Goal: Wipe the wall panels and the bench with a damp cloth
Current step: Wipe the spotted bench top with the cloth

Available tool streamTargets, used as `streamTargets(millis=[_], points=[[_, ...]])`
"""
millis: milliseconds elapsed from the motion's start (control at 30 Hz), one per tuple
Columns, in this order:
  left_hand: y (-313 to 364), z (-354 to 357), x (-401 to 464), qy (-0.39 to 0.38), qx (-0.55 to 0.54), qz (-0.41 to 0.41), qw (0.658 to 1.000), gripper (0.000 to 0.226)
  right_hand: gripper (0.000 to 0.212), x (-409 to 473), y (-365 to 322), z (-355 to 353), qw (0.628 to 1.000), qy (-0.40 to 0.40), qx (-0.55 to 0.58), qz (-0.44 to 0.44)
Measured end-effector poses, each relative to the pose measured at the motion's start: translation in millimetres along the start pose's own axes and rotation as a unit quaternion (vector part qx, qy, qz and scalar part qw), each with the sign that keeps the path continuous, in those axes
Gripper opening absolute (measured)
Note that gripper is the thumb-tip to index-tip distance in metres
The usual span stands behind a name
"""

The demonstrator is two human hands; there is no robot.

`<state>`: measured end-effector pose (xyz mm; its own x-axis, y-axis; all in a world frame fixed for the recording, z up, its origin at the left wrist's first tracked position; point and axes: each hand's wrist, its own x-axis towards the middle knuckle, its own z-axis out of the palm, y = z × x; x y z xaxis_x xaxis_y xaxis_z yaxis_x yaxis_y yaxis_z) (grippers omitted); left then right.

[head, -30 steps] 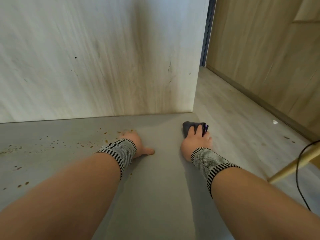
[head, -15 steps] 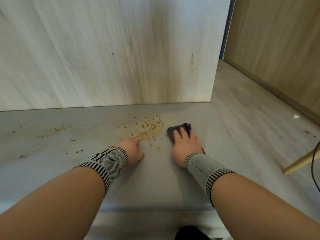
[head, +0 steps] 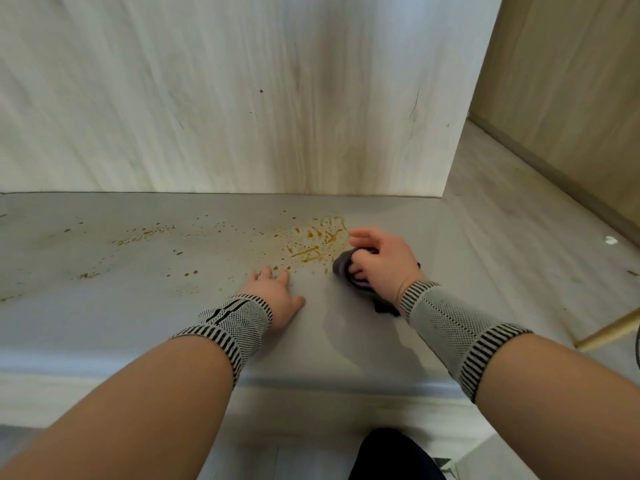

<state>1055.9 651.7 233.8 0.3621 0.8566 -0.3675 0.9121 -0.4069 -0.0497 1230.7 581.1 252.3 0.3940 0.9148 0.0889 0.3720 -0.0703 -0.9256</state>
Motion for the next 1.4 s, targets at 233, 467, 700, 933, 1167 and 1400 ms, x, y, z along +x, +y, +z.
streamTargets(millis=[233,467,700,933,1167,1400], points=[[-5.1,10.1,11.7,-0.003,-0.033,-0.020,0.999,0.073,0.026,-5.0,8.5,-26.8,0.921,0.046,-0.373,0.105],[47.7,-9.5,-15.8,0.142,-0.195,0.161,0.957,0.076,0.051,-4.2,4.8,-25.4,0.950,-0.007,-0.285,0.125],[42.7,-16.8,-16.9,0.118,-0.232,0.039,0.965,0.015,0.054,-7.0,4.6,-40.2,0.947,0.007,-0.297,0.122],[-6.8,-35.1,-29.5,-0.013,-0.200,-0.048,0.978,0.018,0.014,-23.6,-11.1,-19.3,0.941,-0.218,-0.240,0.100],[37.9,-31.5,-22.2,0.165,-0.236,0.066,0.955,0.035,0.022,-1.3,9.8,-29.9,0.953,0.066,-0.273,0.117],[56.1,23.0,-16.4,0.022,-0.011,0.156,0.987,0.064,0.038,-9.3,50.2,-16.0,0.888,-0.008,-0.447,0.106]])
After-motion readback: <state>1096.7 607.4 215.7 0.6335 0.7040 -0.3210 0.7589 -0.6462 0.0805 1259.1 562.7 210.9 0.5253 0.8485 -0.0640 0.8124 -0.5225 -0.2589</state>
